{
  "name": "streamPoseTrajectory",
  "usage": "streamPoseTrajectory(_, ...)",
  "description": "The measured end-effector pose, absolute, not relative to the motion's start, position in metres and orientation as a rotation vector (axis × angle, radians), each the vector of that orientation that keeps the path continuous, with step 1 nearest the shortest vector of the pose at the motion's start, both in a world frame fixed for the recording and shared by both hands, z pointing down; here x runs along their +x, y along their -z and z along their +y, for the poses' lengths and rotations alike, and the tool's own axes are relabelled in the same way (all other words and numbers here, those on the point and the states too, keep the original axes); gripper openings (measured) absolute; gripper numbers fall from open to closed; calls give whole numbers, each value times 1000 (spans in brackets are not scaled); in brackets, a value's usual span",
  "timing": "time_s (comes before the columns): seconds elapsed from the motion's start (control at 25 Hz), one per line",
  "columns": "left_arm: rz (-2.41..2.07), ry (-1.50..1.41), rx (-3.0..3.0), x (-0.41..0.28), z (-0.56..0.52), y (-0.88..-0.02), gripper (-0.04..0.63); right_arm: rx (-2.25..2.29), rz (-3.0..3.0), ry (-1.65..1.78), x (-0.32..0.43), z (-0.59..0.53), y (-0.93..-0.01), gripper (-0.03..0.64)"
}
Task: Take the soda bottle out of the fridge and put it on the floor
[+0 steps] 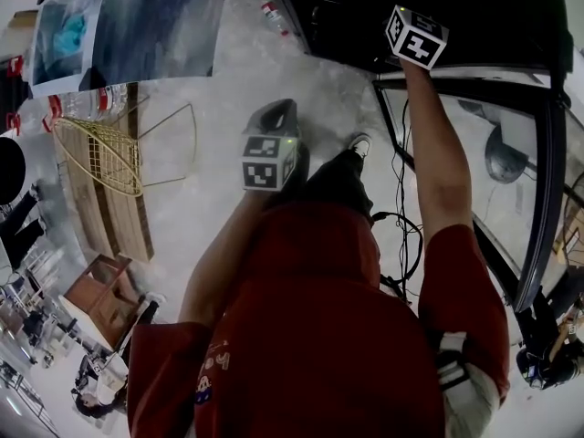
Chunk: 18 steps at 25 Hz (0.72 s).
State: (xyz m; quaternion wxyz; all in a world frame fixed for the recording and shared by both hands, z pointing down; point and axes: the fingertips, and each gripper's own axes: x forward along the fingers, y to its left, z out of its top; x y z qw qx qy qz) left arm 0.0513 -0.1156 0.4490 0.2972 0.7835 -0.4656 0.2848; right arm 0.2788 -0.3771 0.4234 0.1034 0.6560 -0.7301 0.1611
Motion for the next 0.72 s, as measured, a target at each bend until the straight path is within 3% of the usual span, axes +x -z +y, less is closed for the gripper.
streamPoseTrajectory(0.72, -1250, -775, 2018, 42, -105, -466, 0, 1913, -2132, -508, 283, -417, -439, 298)
